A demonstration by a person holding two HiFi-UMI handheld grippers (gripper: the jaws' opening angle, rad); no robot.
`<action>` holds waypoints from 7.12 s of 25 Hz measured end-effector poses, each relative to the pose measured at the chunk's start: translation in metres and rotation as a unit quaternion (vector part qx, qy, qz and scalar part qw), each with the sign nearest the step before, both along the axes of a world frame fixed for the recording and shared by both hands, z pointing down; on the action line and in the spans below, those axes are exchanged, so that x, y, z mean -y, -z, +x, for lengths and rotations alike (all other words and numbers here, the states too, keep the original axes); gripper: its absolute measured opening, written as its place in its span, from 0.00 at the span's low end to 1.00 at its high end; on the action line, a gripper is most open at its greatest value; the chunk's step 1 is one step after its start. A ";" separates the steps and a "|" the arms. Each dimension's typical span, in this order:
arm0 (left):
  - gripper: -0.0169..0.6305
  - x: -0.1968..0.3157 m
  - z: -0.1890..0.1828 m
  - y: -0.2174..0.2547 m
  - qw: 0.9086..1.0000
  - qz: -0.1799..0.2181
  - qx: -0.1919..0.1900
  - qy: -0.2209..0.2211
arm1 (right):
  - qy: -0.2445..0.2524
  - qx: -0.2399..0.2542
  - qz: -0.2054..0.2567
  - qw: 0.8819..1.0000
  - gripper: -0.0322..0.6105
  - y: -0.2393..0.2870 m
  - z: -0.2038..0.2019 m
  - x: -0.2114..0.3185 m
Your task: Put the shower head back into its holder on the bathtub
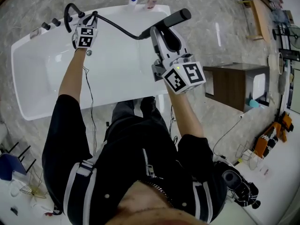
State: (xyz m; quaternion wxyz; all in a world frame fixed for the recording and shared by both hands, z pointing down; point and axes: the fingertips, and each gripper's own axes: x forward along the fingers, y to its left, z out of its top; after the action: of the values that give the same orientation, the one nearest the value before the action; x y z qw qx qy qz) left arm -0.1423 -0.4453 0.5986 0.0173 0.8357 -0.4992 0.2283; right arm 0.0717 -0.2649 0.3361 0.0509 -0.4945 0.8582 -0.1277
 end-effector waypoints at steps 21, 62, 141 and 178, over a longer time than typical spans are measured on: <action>0.22 -0.062 -0.005 -0.077 0.992 -0.127 -0.004 -0.006 | 0.020 0.010 0.030 0.999 0.25 0.030 -0.017 0.008; 0.06 -0.246 -0.139 -0.019 0.978 -0.047 -0.131 0.153 | 0.109 -0.042 0.087 0.989 0.25 0.064 -0.155 0.161; 0.06 -0.239 -0.180 -0.140 0.958 -0.050 -0.159 0.233 | 0.132 -0.178 -0.052 0.974 0.25 -0.316 -0.254 0.325; 0.06 -0.236 -0.170 -0.188 0.956 -0.059 -0.155 0.241 | 0.102 -0.194 -0.089 0.972 0.25 -0.467 -0.262 0.365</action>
State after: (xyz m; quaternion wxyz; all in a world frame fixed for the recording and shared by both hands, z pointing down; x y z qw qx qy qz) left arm -0.3124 -0.2098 0.7871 0.1984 0.7128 -0.6629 0.1144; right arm -0.1902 -0.6302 0.8035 -0.1739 -0.4223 0.8828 -0.1101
